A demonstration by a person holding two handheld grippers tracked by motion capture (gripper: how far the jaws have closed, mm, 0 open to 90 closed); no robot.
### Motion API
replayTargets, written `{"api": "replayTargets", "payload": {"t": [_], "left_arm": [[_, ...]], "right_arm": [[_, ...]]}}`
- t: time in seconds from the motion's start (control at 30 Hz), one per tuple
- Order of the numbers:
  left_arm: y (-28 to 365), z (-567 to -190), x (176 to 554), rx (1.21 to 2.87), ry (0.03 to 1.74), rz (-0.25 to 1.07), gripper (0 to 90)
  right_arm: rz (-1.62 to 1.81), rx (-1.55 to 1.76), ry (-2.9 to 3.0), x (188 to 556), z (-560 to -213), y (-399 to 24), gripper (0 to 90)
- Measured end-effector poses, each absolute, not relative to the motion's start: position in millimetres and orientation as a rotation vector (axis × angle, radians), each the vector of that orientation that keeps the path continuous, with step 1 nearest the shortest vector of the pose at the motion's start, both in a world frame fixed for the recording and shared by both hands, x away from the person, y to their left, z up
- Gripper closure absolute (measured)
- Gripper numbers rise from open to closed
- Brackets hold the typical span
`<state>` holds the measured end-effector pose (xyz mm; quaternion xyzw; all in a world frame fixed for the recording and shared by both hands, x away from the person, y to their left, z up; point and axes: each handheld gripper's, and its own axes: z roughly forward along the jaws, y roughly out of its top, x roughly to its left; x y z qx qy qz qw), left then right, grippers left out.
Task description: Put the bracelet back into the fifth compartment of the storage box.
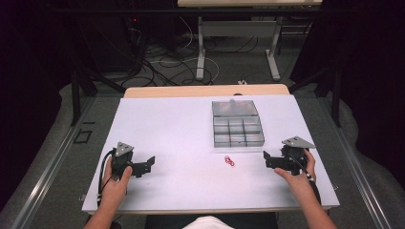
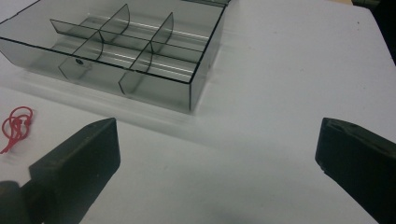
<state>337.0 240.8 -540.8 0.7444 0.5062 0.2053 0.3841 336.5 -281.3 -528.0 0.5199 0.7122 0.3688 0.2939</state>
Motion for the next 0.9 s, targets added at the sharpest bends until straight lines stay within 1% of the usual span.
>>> {"api": "replayTargets", "payload": {"t": [0.9], "left_arm": [[240,-543,337,1.882,1.295,0.518,3.2]], "right_arm": [[1.003,1.293,2.048,350,-525,-236,0.5]]}}
